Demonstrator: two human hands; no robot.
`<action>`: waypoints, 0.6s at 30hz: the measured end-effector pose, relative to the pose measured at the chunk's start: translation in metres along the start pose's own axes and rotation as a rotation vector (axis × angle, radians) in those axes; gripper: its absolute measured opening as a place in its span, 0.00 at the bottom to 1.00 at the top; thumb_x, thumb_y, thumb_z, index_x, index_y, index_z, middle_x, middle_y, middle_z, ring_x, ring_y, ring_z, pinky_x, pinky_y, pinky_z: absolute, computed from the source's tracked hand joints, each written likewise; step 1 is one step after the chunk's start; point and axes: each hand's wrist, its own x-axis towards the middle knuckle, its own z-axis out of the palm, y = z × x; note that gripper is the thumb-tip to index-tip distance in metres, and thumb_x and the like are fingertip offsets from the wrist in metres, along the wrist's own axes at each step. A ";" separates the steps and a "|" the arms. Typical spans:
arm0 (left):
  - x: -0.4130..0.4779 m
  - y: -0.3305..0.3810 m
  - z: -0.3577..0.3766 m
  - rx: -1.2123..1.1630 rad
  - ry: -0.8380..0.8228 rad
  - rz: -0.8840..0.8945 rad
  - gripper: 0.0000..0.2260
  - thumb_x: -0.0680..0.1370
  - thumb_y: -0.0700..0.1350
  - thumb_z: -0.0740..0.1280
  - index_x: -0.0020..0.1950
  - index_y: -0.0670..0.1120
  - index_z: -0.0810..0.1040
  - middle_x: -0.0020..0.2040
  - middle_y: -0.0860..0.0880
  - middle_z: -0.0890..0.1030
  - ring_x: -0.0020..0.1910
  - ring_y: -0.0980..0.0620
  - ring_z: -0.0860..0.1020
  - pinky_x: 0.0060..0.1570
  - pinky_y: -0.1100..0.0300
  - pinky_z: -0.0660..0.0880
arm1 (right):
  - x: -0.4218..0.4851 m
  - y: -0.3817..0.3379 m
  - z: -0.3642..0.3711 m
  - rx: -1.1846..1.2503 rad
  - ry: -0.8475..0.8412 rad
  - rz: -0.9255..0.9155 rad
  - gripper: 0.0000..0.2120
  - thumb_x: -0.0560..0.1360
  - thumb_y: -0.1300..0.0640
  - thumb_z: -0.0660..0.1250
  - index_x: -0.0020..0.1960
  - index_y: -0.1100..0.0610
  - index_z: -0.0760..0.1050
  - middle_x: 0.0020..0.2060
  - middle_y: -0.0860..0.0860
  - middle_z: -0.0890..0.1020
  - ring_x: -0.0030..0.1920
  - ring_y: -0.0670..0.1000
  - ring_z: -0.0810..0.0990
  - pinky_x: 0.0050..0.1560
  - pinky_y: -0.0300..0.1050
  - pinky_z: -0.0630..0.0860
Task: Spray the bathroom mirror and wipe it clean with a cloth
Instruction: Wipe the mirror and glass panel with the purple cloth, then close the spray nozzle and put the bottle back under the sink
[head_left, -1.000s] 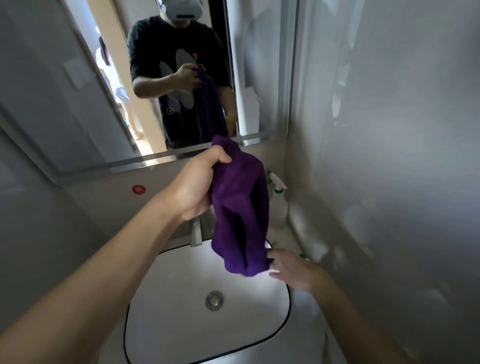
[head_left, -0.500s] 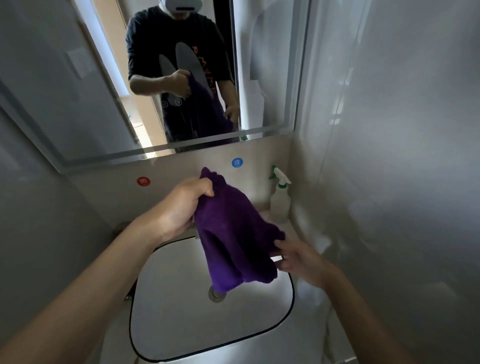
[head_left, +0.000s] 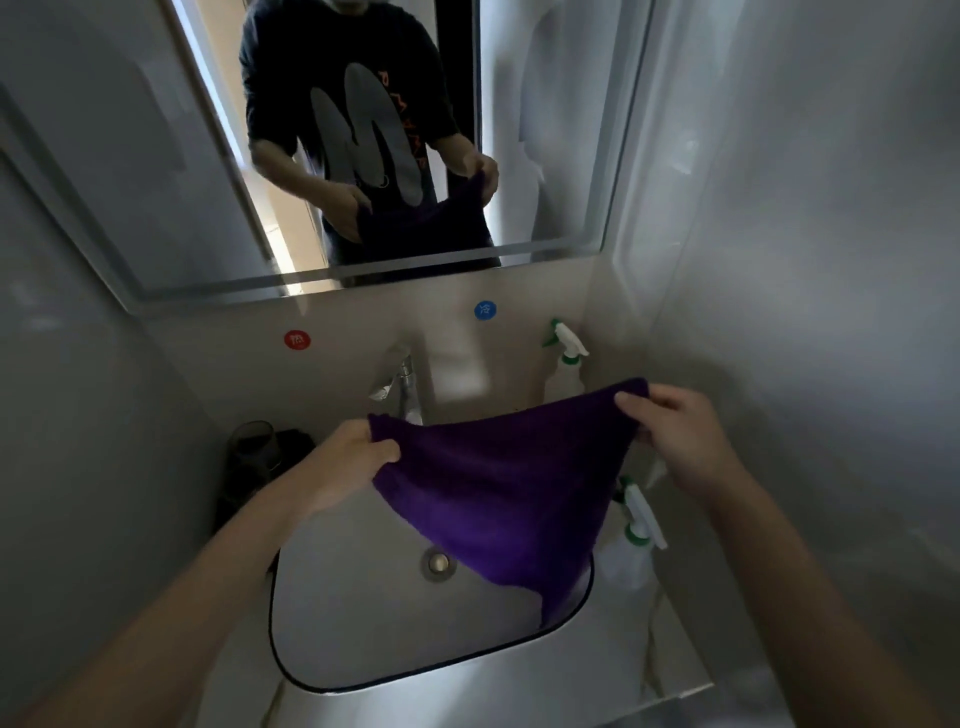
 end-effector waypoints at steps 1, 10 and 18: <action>0.006 0.000 -0.001 0.061 0.005 0.003 0.11 0.79 0.29 0.62 0.42 0.39 0.81 0.32 0.53 0.80 0.32 0.59 0.78 0.33 0.68 0.73 | 0.007 -0.004 -0.001 -0.037 0.011 -0.007 0.14 0.80 0.60 0.68 0.43 0.45 0.88 0.42 0.50 0.88 0.45 0.49 0.87 0.45 0.43 0.83; 0.074 0.033 0.014 0.384 0.070 0.176 0.11 0.79 0.41 0.71 0.49 0.32 0.82 0.43 0.42 0.82 0.45 0.47 0.78 0.40 0.62 0.72 | 0.059 -0.019 0.019 -0.242 -0.009 0.019 0.10 0.78 0.59 0.67 0.41 0.54 0.85 0.38 0.51 0.88 0.39 0.46 0.86 0.38 0.38 0.79; 0.069 -0.005 0.072 0.379 -0.147 0.095 0.07 0.80 0.44 0.70 0.57 0.51 0.77 0.52 0.54 0.78 0.47 0.58 0.78 0.37 0.73 0.71 | 0.026 0.063 0.026 -0.752 -0.258 0.211 0.13 0.76 0.56 0.65 0.45 0.68 0.77 0.36 0.59 0.78 0.38 0.57 0.78 0.41 0.51 0.75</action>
